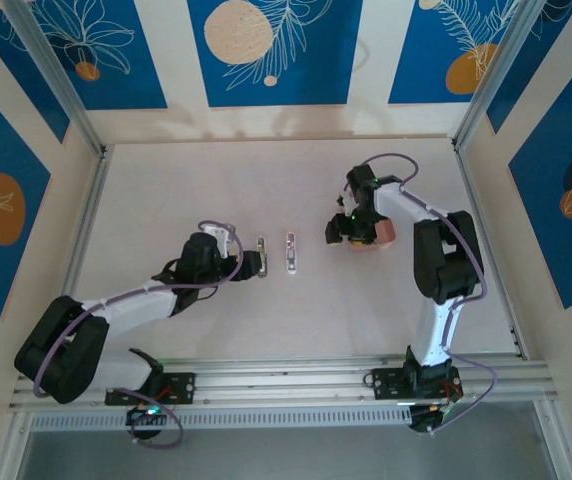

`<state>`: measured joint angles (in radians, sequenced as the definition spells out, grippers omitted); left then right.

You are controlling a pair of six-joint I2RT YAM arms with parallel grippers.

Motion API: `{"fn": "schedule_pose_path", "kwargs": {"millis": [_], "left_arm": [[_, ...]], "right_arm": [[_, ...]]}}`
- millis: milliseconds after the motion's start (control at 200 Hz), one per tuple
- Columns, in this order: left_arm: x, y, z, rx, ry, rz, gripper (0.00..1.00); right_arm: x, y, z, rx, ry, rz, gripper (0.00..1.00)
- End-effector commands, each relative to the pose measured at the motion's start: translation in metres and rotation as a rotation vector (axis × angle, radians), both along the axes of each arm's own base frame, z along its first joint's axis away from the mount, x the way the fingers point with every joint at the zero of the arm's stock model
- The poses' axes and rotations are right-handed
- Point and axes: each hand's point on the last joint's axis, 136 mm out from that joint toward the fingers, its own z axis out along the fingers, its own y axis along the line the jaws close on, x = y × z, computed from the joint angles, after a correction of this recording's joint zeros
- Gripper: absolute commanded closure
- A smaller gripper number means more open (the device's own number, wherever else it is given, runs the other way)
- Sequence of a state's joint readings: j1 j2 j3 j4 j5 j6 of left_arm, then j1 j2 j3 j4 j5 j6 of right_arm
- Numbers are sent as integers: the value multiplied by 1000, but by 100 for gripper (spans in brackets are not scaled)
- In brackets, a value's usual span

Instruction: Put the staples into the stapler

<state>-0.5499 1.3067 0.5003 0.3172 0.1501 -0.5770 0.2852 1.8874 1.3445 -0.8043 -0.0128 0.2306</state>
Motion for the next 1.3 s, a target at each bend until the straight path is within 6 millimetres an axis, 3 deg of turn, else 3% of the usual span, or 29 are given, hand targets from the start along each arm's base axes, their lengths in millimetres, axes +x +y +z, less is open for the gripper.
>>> {"fn": "schedule_pose_path", "kwargs": {"millis": [0,210,325,455,585,855,1020,1296], "left_arm": [[-2,0,7,-17,-16,-21,21],[-11,-1,6,-26,5,-49,22],[-14,2,9,-43,-2,-37,23],[-18,9,11,-37,-17,-15,23],[-19,17,15,-17,-44,11,23],[-21,31,12,22,-66,61,23],[-21,38,11,51,-78,79,23],[-19,41,10,73,-81,93,22]], "right_arm": [[-25,20,10,63,17,-23,38],[-72,40,18,75,22,-11,38],[-77,36,38,55,-28,-9,38],[-54,18,65,27,-96,-14,40],[-19,-5,71,-63,-153,0,45],[36,-16,43,-154,-180,45,55],[51,-18,19,-172,-162,50,58],[71,-23,-4,-176,-158,35,63]]}}
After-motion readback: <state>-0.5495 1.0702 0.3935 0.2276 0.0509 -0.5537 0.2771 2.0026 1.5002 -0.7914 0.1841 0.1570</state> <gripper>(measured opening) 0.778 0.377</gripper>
